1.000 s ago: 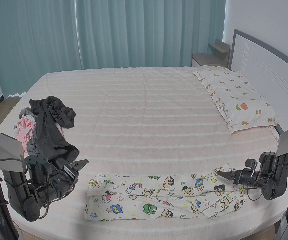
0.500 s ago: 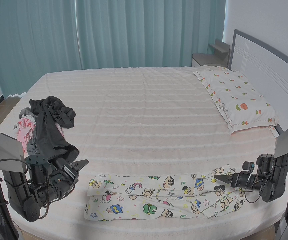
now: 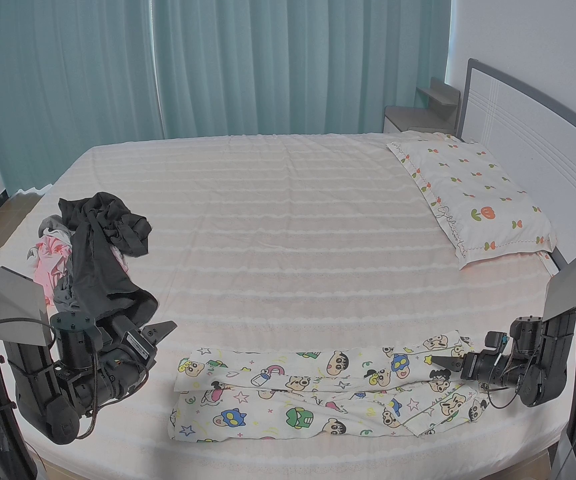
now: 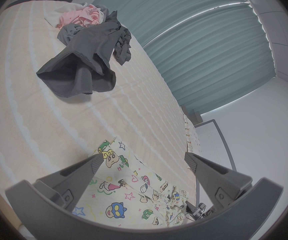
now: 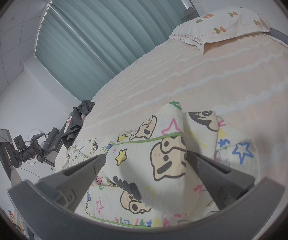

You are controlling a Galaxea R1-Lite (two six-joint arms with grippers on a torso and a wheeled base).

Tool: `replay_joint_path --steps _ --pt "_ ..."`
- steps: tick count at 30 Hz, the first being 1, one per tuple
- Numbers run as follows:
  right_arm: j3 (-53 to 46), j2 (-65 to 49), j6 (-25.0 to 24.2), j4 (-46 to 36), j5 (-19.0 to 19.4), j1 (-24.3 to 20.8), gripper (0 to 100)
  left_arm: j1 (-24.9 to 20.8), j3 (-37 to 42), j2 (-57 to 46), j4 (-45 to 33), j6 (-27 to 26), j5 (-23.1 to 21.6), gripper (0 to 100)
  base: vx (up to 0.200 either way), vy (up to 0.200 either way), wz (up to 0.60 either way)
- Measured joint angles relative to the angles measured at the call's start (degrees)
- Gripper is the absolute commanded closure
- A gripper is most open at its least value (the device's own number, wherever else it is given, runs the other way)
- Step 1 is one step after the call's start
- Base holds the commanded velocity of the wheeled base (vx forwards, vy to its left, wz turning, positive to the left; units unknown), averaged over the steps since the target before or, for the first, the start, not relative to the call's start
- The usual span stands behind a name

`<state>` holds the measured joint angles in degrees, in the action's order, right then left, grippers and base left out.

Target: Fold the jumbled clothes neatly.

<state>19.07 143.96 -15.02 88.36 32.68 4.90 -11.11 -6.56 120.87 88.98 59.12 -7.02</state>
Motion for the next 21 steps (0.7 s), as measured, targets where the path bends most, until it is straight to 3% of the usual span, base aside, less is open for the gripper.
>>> replay_joint_path --steps 10,11,21 --pt "-1.84 -3.72 0.63 0.62 -1.32 -0.77 0 0.02 0.04 -0.37 0.00 0.00 -0.04 0 0.000 0.000 0.00" --pt "-1.97 -3.96 0.68 0.62 -1.40 -0.88 100 0.02 0.04 -0.41 0.00 0.00 -0.01 0 0.000 0.000 0.00" --pt "-1.57 -3.46 0.68 0.60 -1.51 -1.10 100 -0.07 0.06 -0.74 0.00 0.00 -0.01 0 0.000 0.000 0.00"
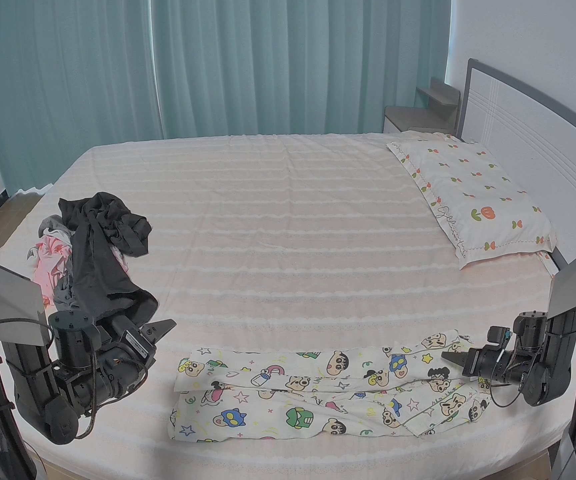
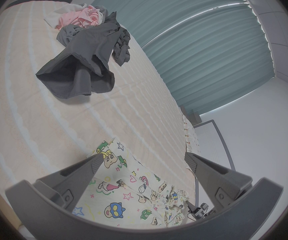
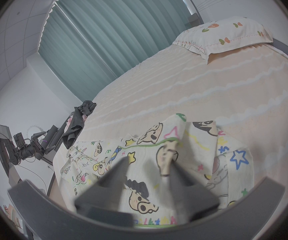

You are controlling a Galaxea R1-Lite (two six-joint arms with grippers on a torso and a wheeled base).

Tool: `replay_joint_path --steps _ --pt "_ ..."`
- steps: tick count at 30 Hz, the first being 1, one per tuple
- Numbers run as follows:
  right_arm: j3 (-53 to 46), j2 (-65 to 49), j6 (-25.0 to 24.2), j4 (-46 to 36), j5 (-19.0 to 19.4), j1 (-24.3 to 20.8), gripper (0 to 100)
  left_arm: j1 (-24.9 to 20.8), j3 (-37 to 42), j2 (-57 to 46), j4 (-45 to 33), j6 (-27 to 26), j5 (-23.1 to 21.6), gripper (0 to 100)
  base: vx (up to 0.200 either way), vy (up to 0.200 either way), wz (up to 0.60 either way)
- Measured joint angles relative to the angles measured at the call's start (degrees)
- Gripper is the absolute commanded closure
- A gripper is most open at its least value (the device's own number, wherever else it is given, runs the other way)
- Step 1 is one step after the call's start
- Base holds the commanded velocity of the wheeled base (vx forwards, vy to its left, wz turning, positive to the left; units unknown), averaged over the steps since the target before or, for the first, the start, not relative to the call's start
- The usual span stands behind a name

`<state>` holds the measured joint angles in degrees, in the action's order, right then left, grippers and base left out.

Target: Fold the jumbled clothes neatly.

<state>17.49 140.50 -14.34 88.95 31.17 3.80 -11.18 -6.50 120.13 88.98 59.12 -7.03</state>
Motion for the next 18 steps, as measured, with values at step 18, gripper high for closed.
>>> replay_joint_path --steps 18 --pt "-10.56 -3.51 9.98 0.05 -1.12 2.10 100 -0.28 0.35 -0.67 0.00 0.10 -0.07 0 0.000 0.000 0.00"
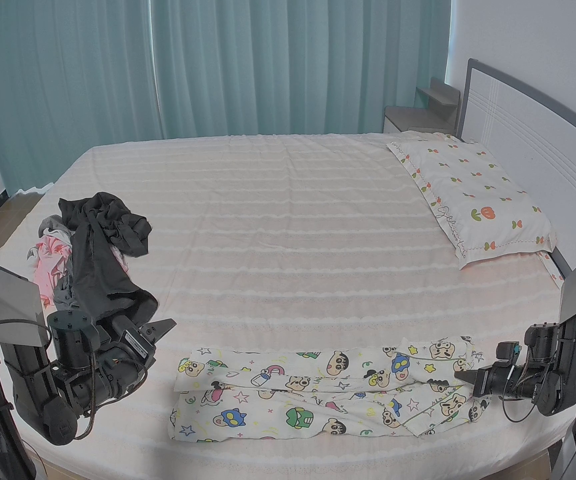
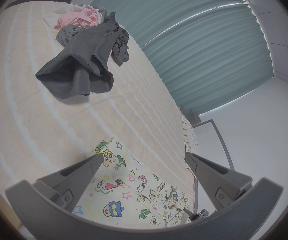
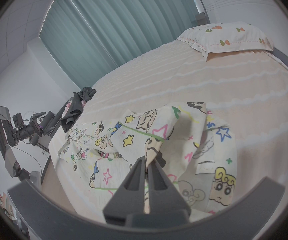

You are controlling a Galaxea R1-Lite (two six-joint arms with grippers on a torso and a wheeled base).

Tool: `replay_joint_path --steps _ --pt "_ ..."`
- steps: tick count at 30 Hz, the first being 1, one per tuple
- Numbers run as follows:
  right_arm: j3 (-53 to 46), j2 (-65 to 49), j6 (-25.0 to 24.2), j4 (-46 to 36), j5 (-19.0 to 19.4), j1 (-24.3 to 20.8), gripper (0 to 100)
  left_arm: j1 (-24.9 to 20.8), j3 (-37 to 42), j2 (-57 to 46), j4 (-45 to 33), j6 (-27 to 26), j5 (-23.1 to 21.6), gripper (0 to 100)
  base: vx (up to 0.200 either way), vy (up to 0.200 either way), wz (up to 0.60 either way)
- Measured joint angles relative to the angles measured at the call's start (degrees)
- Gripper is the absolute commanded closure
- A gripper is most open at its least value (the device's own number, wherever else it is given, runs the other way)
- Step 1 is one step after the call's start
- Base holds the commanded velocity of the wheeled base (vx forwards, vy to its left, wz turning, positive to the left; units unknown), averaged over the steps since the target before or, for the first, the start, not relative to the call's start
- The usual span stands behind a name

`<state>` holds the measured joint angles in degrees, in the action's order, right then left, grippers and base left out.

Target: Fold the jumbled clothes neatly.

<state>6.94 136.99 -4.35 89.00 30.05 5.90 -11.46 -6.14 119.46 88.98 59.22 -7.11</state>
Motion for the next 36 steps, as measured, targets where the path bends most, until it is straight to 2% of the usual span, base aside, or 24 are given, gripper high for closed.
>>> replay_joint_path --steps 13,14,19,24,31,36 --pt "0.59 -0.09 0.06 -0.02 -1.40 0.40 100 -0.09 0.00 -0.11 0.00 0.00 -0.02 0 0.000 0.000 0.00" --pt "0.55 -0.11 0.11 -0.02 -1.40 0.44 0 -0.09 0.00 -0.11 0.00 0.00 0.00 0 0.000 0.000 0.00" --pt "0.22 -0.35 0.11 -0.05 -1.80 0.51 0 -0.22 0.00 -0.13 0.00 -0.33 0.09 0 0.000 0.000 0.00" --pt "-0.20 -1.57 -1.00 -0.02 -2.35 1.21 0 -2.65 -0.11 -0.13 0.00 -0.54 2.21 0 0.000 0.000 0.00" --pt "-1.32 -4.38 -10.75 -0.02 -1.73 2.36 0 -7.78 -1.93 -0.96 -0.90 -3.19 6.29 0 0.000 0.000 0.00" --pt "-1.82 -5.81 -12.29 -0.02 -0.83 2.54 0 -8.44 -6.12 -2.15 -9.06 -8.12 6.75 0 0.000 0.000 0.00"
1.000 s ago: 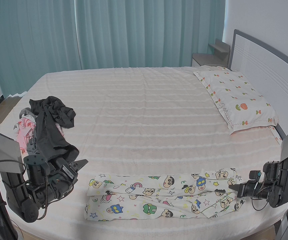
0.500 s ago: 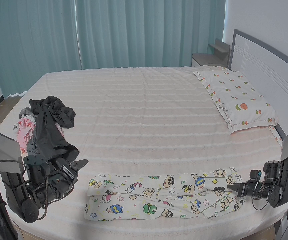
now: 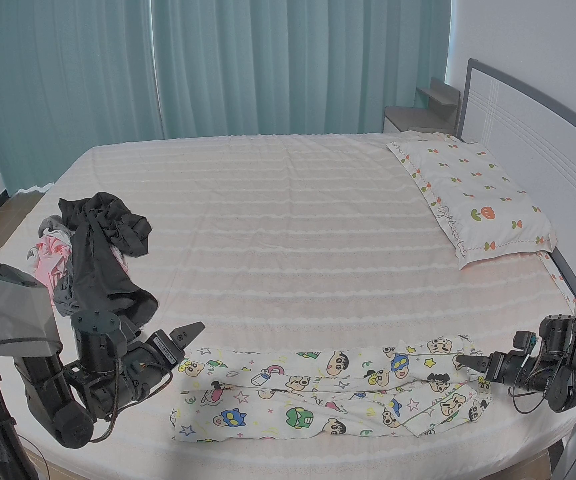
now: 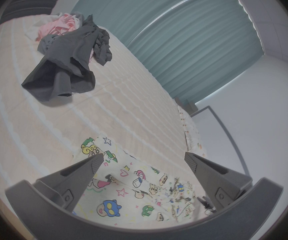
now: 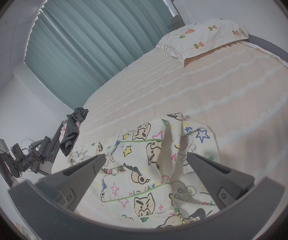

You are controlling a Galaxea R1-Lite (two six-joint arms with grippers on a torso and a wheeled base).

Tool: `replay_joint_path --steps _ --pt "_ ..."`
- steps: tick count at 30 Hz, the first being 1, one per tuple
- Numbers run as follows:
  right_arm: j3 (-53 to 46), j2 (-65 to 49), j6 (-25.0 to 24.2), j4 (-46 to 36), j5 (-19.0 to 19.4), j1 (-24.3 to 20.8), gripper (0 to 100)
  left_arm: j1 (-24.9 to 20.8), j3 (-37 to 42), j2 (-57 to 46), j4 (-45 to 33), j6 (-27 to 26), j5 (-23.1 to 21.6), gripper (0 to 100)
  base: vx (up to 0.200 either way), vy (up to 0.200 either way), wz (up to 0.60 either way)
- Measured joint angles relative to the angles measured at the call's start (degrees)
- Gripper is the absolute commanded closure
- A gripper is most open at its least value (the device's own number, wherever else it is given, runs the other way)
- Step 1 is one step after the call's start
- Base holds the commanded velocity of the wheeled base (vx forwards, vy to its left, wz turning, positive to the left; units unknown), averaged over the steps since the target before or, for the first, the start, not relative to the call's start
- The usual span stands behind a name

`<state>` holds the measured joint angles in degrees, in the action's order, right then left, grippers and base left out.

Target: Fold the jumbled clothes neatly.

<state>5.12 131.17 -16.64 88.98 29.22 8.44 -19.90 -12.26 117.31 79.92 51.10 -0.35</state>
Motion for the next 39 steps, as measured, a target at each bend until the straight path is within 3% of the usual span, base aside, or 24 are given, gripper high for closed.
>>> replay_joint_path --steps 6,13,18,28,39 --pt "-0.80 -0.79 -0.05 -0.02 0.80 -0.12 0 1.60 -7.22 -1.27 -15.87 -5.69 -2.77 0 0.000 0.000 0.00" --pt "-1.71 -1.10 0.11 0.00 1.21 -0.23 0 5.38 -16.35 -2.47 -37.67 -15.30 -14.18 0 0.000 0.000 0.00" --pt "-2.43 -1.16 0.26 0.00 2.00 -0.50 0 8.85 -22.30 -1.68 -46.02 -28.04 -16.97 0 0.000 0.000 0.00" --pt "-3.30 -1.23 0.37 0.00 2.55 -0.83 0 13.09 -26.43 5.35 -47.43 -36.38 -18.71 0 0.000 0.000 0.00" --pt "-3.34 -1.16 0.39 0.00 2.57 -0.80 0 11.54 -28.37 11.54 -43.28 -36.72 -19.10 0 0.000 0.000 0.00"
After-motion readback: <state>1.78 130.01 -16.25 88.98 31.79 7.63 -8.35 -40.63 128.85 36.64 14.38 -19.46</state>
